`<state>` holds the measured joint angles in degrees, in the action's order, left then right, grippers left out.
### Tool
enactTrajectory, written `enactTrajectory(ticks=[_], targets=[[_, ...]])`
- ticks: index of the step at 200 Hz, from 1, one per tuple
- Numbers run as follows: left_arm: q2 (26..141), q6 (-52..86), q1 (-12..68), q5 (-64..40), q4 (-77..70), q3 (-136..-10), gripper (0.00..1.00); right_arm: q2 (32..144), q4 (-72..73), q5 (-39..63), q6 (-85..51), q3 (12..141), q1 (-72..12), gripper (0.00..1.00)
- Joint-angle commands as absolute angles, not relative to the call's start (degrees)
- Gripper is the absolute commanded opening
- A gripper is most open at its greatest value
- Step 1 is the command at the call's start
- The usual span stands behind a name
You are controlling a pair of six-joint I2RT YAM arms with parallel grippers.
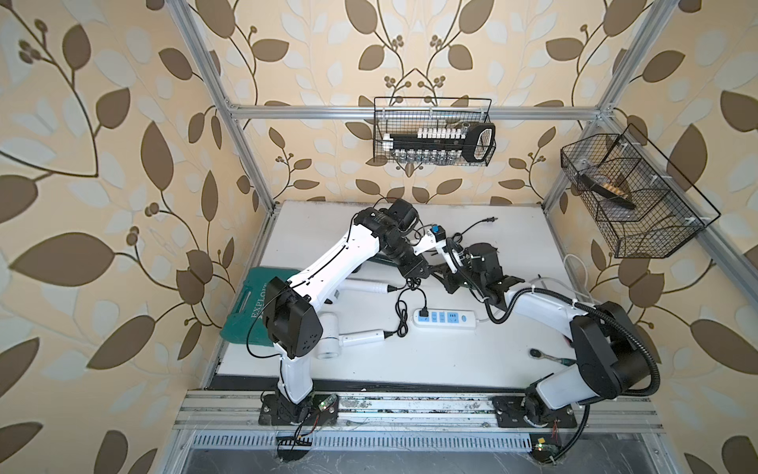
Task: Charge the blow dryers
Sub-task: Pick up the plug from the center of the board, then insert the plug into the socket.
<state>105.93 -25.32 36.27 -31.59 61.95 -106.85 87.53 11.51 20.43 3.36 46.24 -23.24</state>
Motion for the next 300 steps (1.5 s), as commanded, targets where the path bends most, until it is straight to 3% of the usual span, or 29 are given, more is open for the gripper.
enactTrajectory(ticks=[1, 20, 35, 42, 64, 97, 128, 158, 234, 270, 300], targets=[[105.47, -25.49, 36.06, -34.37, 62.25, -108.9, 0.0, 88.0, 11.78, 21.32, 3.43, 45.42, -23.57, 0.1], [105.31, -25.27, 36.04, -34.38, 61.93, -108.57, 0.0, 87.14, 10.84, 20.04, 3.43, 45.36, -23.6, 0.0], [105.28, -24.94, 36.05, -33.62, 61.17, -107.96, 0.0, 85.96, 9.74, 17.31, 2.5, 45.09, -23.54, 0.0], [105.12, -24.43, 36.09, -32.67, 60.61, -107.61, 0.09, 85.38, 8.52, 15.86, 1.93, 45.21, -23.51, 0.0], [105.7, -22.49, 36.04, -28.27, 58.95, -106.88, 0.22, 83.46, 2.31, 10.43, -2.14, 46.52, -23.55, 0.0], [107.94, -19.6, 35.87, -19.87, 56.46, -106.62, 0.26, 79.83, -10.98, 2.12, -10.43, 49.42, -23.54, 0.0], [110.12, -16.69, 34.79, -15.88, 55.66, -107.6, 0.24, 73.38, -15.59, 1.51, -14.01, 47.62, -23.73, 0.0], [108.44, -14.26, 34.74, -14.64, 55.1, -105.89, 0.35, 70.71, -22.08, 2.93, -14.52, 49.51, -24.84, 0.0], [94.26, -7.06, 34.73, -18.44, 54.18, -88.71, 0.36, 78.28, -39.43, 14.7, -15.02, 60.48, -31.82, 0.0], [85.4, -7.18, 34.75, -19.31, 48.04, -78.06, 0.35, 78.14, -40.84, 12.16, -10.94, 59.96, -33.8, 0.0], [79.93, -8.22, 34.79, -25.81, 43.04, -71.62, 0.36, 78.84, -38.99, 11.03, -5.34, 58.17, -33.74, 0.0]])
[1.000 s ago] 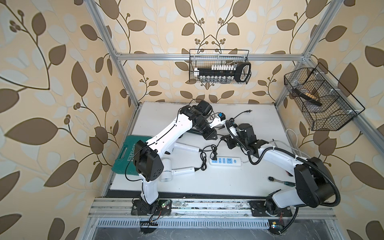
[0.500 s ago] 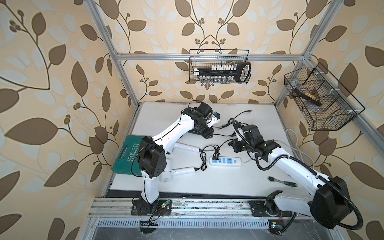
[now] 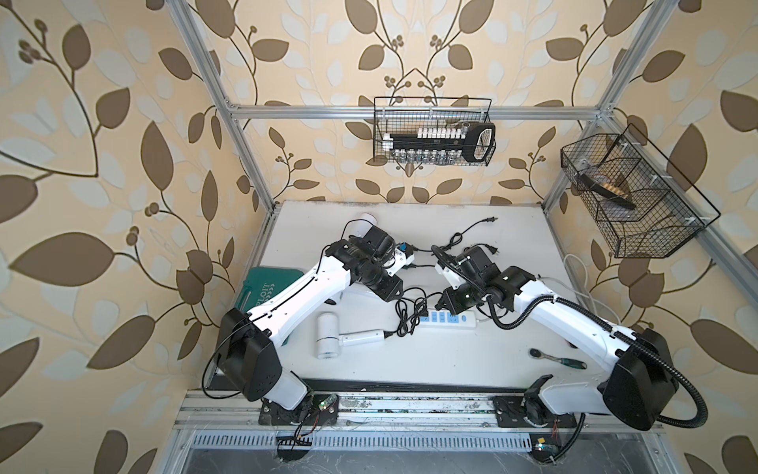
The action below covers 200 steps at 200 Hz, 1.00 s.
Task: Charge the blow dryers
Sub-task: Insert the plug into the socket.
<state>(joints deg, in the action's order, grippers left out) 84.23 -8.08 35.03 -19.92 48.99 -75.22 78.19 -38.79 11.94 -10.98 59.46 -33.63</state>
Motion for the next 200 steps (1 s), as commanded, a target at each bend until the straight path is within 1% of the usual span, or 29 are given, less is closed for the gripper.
enactTrajectory(ticks=[1, 11, 32, 49, 63, 73, 84, 109, 128, 146, 200], targets=[[79.82, -8.24, 34.8, -25.91, 42.92, -71.49, 0.36, 78.84, -38.87, 11.05, -5.04, 58.09, -33.75, 0.0], [79.85, -8.89, 34.88, -26.59, 43.18, -71.17, 0.36, 78.7, -37.13, 11.72, -1.28, 57.31, -33.7, 0.0], [80.42, -9.44, 34.98, -26.48, 43.9, -72.42, 0.34, 76.0, -30.69, 17.55, 9.79, 53.46, -33.85, 0.0], [80.59, -8.5, 34.93, -28.36, 43.23, -72.69, 0.31, 72.59, -26.69, 21.84, 23.15, 49.72, -33.79, 0.0], [80.52, -7.9, 34.97, -30.1, 42.43, -72.19, 0.3, 71.73, -26.03, 21.62, 29.86, 48.94, -33.12, 0.0], [80.6, -7.65, 35.0, -31.11, 42.3, -72.06, 0.3, 73.77, -29.91, 23.95, 32.58, 51.47, -30.91, 0.0], [80.68, -7.63, 35.25, -31.23, 42.44, -72.15, 0.3, 77.41, -37.25, 26.4, 37.09, 55.79, -29.15, 0.0], [80.39, -7.46, 35.33, -31.42, 42.38, -72.48, 0.3, 83.46, -47.54, 25.48, 45.62, 60.71, -29.02, 0.0], [80.16, -7.12, 35.31, -32.71, 42.01, -72.16, 0.3, 85.76, -49.92, 25.78, 47.78, 61.89, -29.01, 0.0], [80.08, -7.1, 35.34, -32.78, 42.1, -72.16, 0.3, 87.94, -50.71, 24.92, 46.63, 63.15, -29.06, 0.0], [79.53, -6.86, 35.35, -32.69, 42.01, -72.11, 0.31, 89.18, -46.29, 25.4, 43.25, 62.72, -30.01, 0.0]])
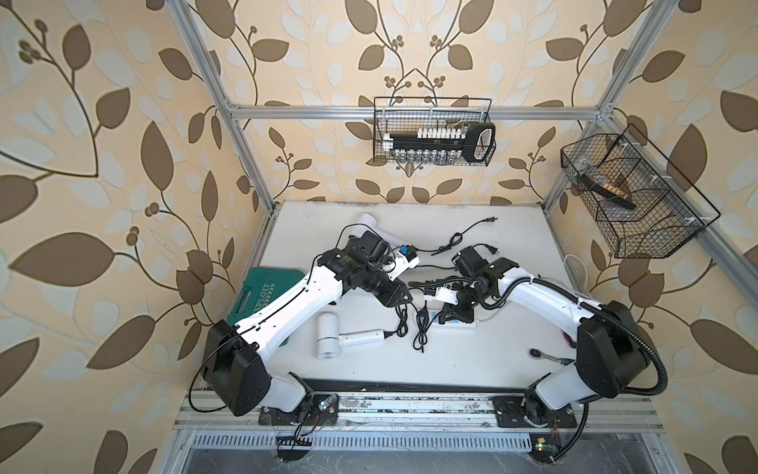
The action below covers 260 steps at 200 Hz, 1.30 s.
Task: Charge the blow dryers
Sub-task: Insert the plug into the socket.
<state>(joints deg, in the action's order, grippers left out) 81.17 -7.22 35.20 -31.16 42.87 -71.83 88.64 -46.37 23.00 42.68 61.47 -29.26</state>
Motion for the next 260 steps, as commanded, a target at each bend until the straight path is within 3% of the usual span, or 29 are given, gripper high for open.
enactTrajectory(ticks=[1, 260], targets=[[79.53, -6.86, 35.34, -32.69, 42.01, -72.09, 0.31, 89.19, -46.26, 25.4, 43.2, 62.74, -30.03, 0.0], [79.66, -7.22, 35.63, -31.92, 42.36, -72.06, 0.33, 94.49, -40.08, 19.54, 39.73, 62.36, -29.83, 0.0]])
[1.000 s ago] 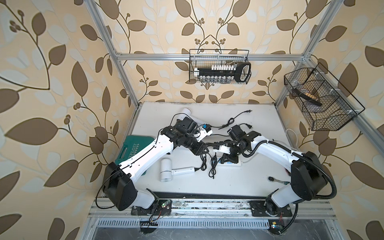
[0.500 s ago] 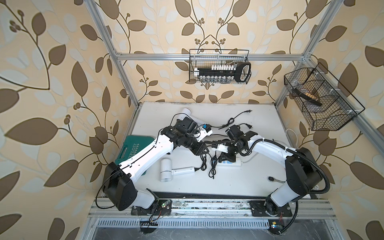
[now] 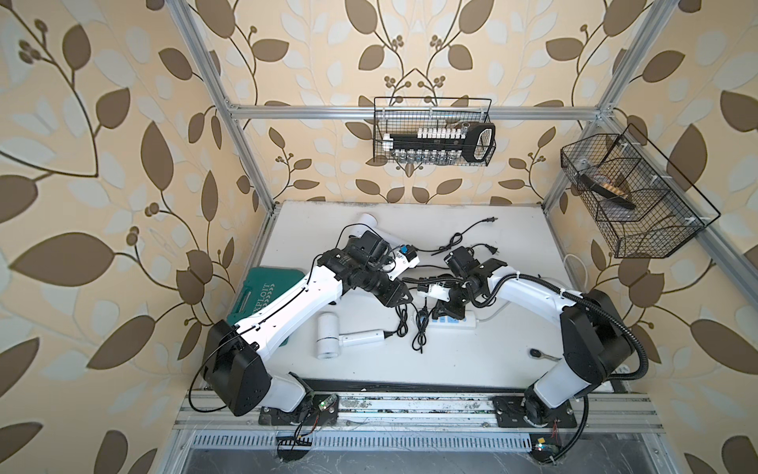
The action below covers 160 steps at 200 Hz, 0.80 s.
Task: Charge the blow dryers
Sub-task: Insert the plug into the socket.
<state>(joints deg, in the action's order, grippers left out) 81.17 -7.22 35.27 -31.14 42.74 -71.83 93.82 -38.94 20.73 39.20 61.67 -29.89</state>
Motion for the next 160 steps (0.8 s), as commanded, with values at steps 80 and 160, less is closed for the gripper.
enactTrajectory(ticks=[80, 160], targets=[[79.81, -7.19, 35.68, -32.02, 42.36, -71.99, 0.33, 91.04, -38.76, 21.25, 38.75, 62.07, -29.62, 0.0], [80.05, -7.21, 35.67, -32.17, 42.37, -72.07, 0.34, 92.87, -38.55, 20.55, 38.91, 59.96, -29.76, 0.0]])
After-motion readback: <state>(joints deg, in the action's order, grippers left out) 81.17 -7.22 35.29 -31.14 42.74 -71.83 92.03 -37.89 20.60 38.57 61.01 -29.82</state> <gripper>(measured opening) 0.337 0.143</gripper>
